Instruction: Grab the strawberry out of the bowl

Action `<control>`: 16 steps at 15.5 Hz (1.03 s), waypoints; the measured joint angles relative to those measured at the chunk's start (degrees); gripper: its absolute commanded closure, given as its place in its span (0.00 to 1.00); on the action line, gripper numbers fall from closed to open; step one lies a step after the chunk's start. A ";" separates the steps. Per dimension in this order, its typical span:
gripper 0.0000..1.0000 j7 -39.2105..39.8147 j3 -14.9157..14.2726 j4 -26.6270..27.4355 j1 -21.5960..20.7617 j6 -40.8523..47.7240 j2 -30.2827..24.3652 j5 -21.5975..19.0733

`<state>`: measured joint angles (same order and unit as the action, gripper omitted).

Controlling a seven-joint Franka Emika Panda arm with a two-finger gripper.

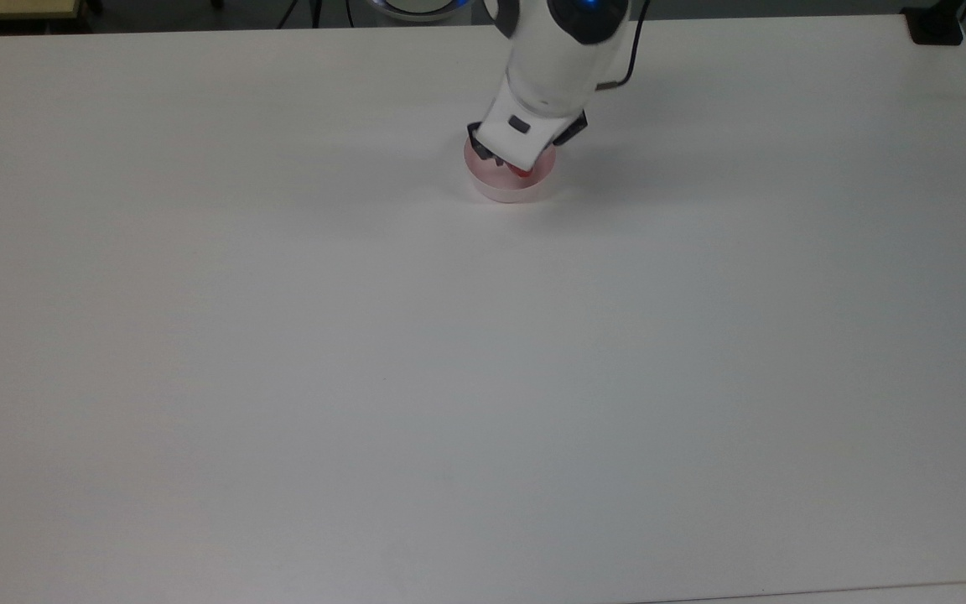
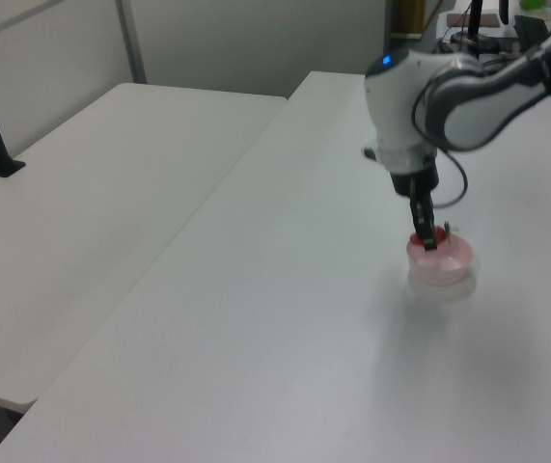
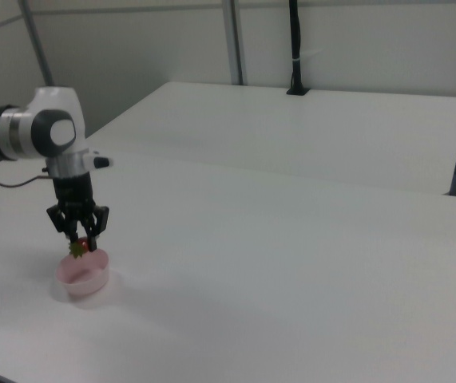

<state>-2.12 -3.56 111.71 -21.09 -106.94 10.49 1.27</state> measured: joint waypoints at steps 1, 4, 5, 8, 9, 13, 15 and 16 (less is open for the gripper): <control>0.63 1.40 -1.11 -1.17 0.10 1.75 -0.83 -0.26; 0.63 7.06 -5.06 -2.66 2.04 3.65 -3.39 -0.40; 0.63 9.11 -6.75 -2.50 2.87 3.69 -3.77 -0.33; 0.62 13.98 -11.33 -0.62 7.21 -0.81 -2.30 1.33; 0.62 15.53 -12.17 0.06 9.31 -3.00 -1.17 1.63; 0.00 19.73 -14.69 1.71 14.46 -10.90 4.43 1.77; 0.00 19.70 -14.73 1.67 14.23 -11.57 5.47 1.77; 0.00 19.64 -14.72 1.61 14.05 -11.57 5.50 1.77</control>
<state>17.52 -18.29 113.32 -7.04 -118.51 15.99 3.04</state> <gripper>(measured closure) 0.498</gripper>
